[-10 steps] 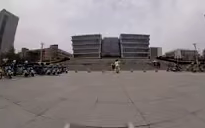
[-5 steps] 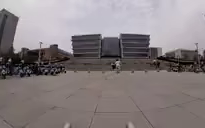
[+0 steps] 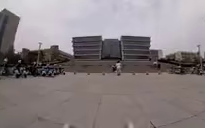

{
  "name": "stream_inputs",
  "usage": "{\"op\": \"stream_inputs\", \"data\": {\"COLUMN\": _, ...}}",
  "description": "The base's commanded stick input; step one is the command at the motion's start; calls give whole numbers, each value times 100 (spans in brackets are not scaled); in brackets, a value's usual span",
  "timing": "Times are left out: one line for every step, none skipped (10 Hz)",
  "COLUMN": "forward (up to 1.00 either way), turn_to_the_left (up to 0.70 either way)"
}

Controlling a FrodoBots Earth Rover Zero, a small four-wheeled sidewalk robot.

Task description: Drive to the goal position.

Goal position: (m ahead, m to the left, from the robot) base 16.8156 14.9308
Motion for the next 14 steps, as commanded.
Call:
{"op": "stream_inputs", "data": {"forward": 85, "turn_to_the_left": 0}}
{"op": "stream_inputs", "data": {"forward": 85, "turn_to_the_left": 0}}
{"op": "stream_inputs", "data": {"forward": 85, "turn_to_the_left": 0}}
{"op": "stream_inputs", "data": {"forward": 85, "turn_to_the_left": 0}}
{"op": "stream_inputs", "data": {"forward": 85, "turn_to_the_left": 0}}
{"op": "stream_inputs", "data": {"forward": 85, "turn_to_the_left": 0}}
{"op": "stream_inputs", "data": {"forward": 85, "turn_to_the_left": 0}}
{"op": "stream_inputs", "data": {"forward": 85, "turn_to_the_left": 0}}
{"op": "stream_inputs", "data": {"forward": 85, "turn_to_the_left": 0}}
{"op": "stream_inputs", "data": {"forward": 85, "turn_to_the_left": 0}}
{"op": "stream_inputs", "data": {"forward": 85, "turn_to_the_left": 0}}
{"op": "stream_inputs", "data": {"forward": 85, "turn_to_the_left": 0}}
{"op": "stream_inputs", "data": {"forward": 85, "turn_to_the_left": 0}}
{"op": "stream_inputs", "data": {"forward": 85, "turn_to_the_left": 0}}
